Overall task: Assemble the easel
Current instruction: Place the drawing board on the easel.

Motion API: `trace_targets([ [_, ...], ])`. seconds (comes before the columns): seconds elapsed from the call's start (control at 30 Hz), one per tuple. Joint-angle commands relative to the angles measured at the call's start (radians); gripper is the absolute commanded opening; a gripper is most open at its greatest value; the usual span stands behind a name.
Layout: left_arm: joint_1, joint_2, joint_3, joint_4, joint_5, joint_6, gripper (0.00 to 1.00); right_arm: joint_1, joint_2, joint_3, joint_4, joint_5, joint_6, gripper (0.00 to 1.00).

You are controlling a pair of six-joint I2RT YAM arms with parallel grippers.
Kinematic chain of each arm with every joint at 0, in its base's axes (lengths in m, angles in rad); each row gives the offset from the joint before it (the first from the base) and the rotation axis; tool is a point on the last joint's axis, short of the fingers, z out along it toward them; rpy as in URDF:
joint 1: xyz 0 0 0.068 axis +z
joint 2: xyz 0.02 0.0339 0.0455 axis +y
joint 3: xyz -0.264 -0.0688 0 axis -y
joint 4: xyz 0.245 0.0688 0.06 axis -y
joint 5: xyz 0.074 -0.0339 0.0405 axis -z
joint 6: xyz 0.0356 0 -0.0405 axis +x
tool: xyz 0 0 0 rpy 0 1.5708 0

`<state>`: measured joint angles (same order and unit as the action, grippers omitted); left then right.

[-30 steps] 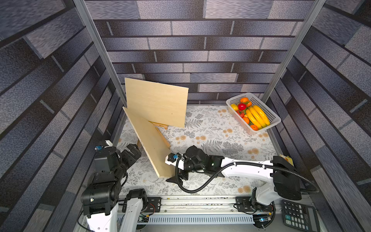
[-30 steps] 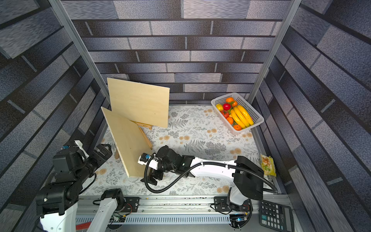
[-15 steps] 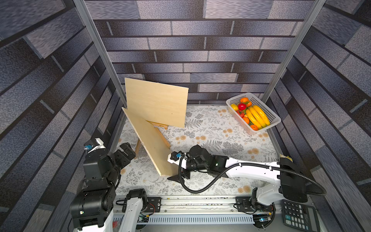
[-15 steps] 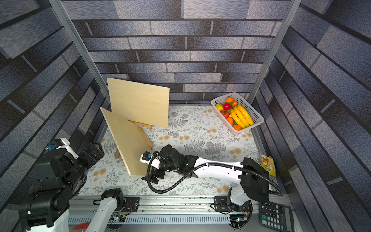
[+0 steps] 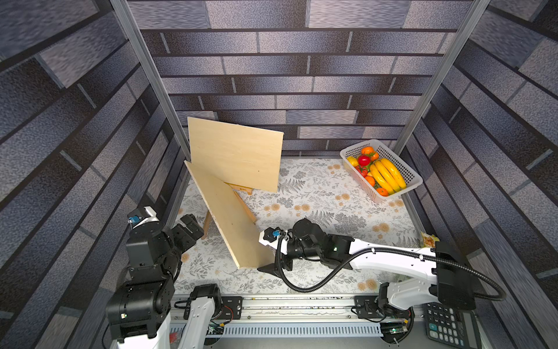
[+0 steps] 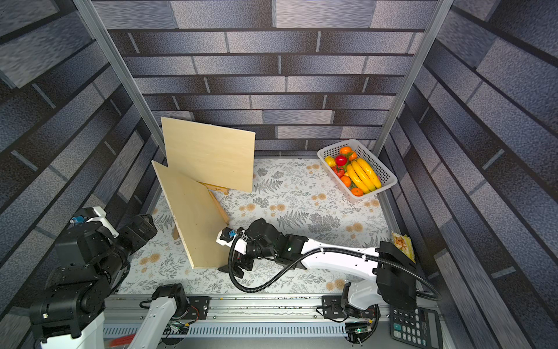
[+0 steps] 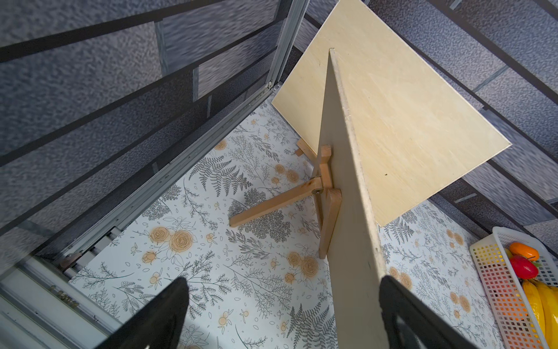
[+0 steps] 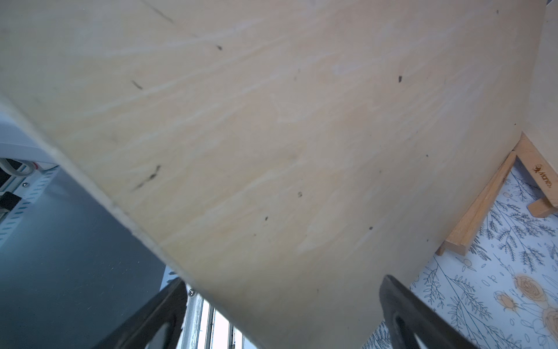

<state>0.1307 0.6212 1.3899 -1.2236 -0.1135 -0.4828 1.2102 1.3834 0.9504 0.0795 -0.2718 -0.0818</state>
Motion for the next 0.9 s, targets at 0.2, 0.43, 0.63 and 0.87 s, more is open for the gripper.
trace_targets([
  [0.2, 0.004, -0.005, -0.037, 0.032, -0.016, -0.004, 1.0, -0.005, -0.124, -0.028, -0.08, -0.058, 0.053, 1.0],
  [0.43, 0.004, -0.011, -0.088, 0.048, 0.001, -0.016, 1.0, 0.079, -0.096, -0.032, -0.19, -0.126, -0.013, 1.0],
  [0.63, 0.004, -0.016, -0.157, 0.062, 0.013, -0.043, 1.0, 0.141, -0.108, -0.106, -0.184, -0.054, -0.048, 1.0],
  [0.87, 0.006, 0.021, -0.155, 0.097, 0.028, -0.024, 1.0, 0.182, 0.003, -0.091, -0.111, 0.062, -0.099, 1.0],
])
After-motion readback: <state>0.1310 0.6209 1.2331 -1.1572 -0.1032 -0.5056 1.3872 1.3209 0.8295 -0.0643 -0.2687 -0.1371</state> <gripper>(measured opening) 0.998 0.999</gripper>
